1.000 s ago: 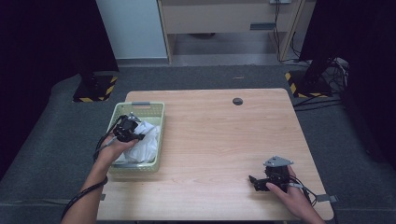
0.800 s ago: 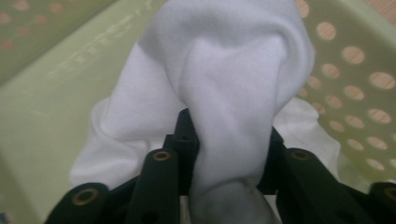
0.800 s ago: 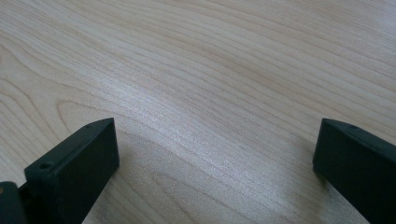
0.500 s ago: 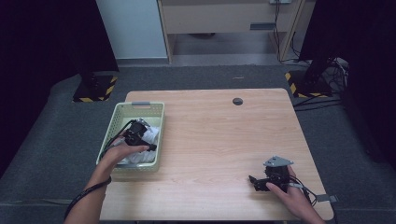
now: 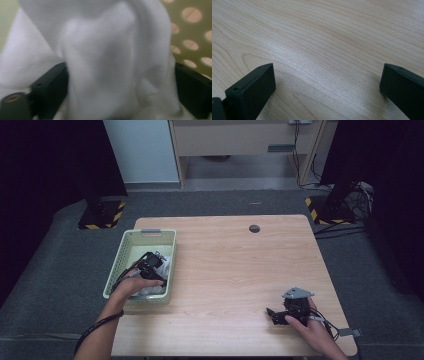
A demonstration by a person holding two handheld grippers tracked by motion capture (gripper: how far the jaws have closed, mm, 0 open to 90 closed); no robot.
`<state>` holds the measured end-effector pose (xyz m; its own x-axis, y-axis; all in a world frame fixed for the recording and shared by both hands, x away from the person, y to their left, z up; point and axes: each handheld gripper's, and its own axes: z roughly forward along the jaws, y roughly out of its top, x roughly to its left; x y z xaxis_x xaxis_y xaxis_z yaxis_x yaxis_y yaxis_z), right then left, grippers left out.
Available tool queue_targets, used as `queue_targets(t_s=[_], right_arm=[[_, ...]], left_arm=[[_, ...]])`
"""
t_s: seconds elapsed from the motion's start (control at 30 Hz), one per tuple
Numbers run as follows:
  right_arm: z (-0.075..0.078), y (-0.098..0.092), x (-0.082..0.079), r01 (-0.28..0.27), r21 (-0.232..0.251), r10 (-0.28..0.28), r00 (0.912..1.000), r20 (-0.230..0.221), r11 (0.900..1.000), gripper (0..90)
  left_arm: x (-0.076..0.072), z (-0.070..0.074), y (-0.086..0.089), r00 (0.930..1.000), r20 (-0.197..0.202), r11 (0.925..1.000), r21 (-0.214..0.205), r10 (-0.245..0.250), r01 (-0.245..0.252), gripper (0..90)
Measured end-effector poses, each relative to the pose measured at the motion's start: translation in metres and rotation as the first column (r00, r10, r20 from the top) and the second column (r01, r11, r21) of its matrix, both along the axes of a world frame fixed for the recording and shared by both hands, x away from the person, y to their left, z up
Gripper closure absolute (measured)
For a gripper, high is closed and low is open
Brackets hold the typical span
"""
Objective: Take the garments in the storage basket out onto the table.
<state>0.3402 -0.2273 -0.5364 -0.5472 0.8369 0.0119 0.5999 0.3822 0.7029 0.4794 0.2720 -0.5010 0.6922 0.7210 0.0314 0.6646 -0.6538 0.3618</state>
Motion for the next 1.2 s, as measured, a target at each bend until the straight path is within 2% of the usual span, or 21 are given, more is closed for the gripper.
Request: queue_targets(t_s=[0.1,0.17,0.3,0.4,0.47,0.57,0.7,0.87,0.97,1.1,1.2], right_arm=[[0.0,0.0,0.0,0.0,0.0,0.0,1.0,0.0,1.0,0.3],[0.0,0.0,0.0,0.0,0.0,0.0,1.0,0.0,1.0,0.3],[0.0,0.0,0.0,0.0,0.0,0.0,1.0,0.0,1.0,0.3],[0.0,0.0,0.0,0.0,0.0,0.0,1.0,0.0,1.0,0.4],[0.0,0.0,0.0,0.0,0.0,0.0,1.0,0.0,1.0,0.3],[0.0,0.0,0.0,0.0,0.0,0.0,1.0,0.0,1.0,0.3],[0.0,0.0,0.0,0.0,0.0,0.0,1.0,0.0,1.0,0.4],[0.0,0.0,0.0,0.0,0.0,0.0,1.0,0.0,1.0,0.4],[0.0,0.0,0.0,0.0,0.0,0.0,1.0,0.0,1.0,0.4],[0.0,0.0,0.0,0.0,0.0,0.0,1.0,0.0,1.0,0.4],[0.0,0.0,0.0,0.0,0.0,0.0,1.0,0.0,1.0,0.4]], left_arm=[[-0.001,0.003,0.006,0.9995,0.026,0.9998,-0.006,0.018,-0.018,36.4],[-0.003,0.005,0.009,0.9987,0.045,0.9997,0.006,0.023,-0.023,51.5],[-0.003,0.009,0.01,0.9984,0.045,0.9993,0.016,0.034,-0.035,66.4],[-0.003,0.015,0.012,0.9967,0.071,0.9991,0.011,0.039,-0.04,69.5],[-0.005,0.02,0.015,0.9949,0.092,0.9991,-0.007,0.042,-0.042,70.2],[-0.007,0.031,0.022,0.9908,0.122,0.9979,-0.037,0.058,-0.054,70.6],[-0.013,0.048,0.028,0.9855,0.157,0.9971,-0.05,0.065,-0.058,70.7],[-0.021,0.067,0.027,0.9797,0.195,0.9979,-0.056,0.044,-0.034,70.8],[-0.023,0.077,0.026,0.9752,0.217,0.9975,-0.064,0.043,-0.029,70.9],[-0.024,0.088,0.026,0.9701,0.237,0.9947,-0.098,0.054,-0.031,70.9],[-0.025,0.096,0.025,0.9657,0.254,0.9947,-0.099,0.053,-0.028,70.9]])
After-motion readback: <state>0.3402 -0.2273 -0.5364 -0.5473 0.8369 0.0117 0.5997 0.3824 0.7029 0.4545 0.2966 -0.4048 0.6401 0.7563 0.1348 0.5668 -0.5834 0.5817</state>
